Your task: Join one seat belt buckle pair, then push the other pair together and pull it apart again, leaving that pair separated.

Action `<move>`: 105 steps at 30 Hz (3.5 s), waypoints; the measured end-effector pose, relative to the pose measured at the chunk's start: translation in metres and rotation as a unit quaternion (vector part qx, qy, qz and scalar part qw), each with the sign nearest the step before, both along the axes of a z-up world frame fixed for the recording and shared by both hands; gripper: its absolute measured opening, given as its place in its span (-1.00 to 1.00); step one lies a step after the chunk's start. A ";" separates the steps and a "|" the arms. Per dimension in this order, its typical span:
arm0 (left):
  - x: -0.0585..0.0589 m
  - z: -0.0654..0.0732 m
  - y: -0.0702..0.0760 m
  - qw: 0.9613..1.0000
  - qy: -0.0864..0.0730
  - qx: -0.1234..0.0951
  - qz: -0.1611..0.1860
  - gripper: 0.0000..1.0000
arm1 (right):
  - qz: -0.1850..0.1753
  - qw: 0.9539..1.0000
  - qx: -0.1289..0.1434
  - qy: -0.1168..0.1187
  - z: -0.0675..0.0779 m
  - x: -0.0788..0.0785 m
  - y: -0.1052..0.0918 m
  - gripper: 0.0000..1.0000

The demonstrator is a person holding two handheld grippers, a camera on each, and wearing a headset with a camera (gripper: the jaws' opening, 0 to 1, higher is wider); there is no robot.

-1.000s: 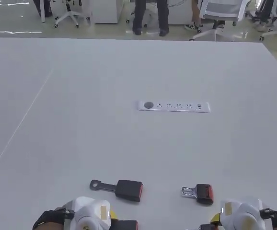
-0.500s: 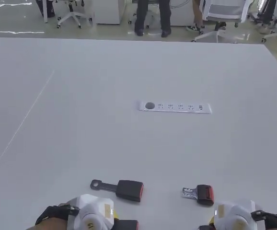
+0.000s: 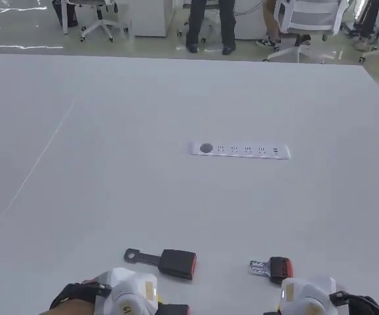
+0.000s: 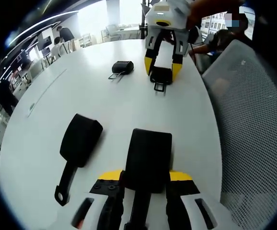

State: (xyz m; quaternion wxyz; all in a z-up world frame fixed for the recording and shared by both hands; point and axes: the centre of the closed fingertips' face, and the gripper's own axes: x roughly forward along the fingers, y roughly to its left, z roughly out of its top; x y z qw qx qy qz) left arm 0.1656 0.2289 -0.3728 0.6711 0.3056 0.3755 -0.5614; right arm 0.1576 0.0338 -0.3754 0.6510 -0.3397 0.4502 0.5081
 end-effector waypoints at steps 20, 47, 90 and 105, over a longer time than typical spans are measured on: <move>-0.001 -0.001 0.001 1.000 0.005 0.013 0.001 -0.31 | 0.025 1.000 -0.016 -0.003 -0.001 0.003 0.040 -0.25; 0.000 -0.002 0.000 1.000 0.007 0.022 -0.001 -0.31 | 0.035 0.999 -0.022 -0.001 -0.001 0.007 0.098 -0.25; -0.003 0.000 -0.002 0.996 0.011 0.051 -0.066 -0.33 | 0.038 0.996 0.085 -0.013 0.003 0.011 0.128 -0.30; -0.001 0.000 0.004 0.997 0.006 -0.008 -0.072 -0.34 | 0.054 0.990 0.119 -0.058 0.004 0.003 0.125 -0.33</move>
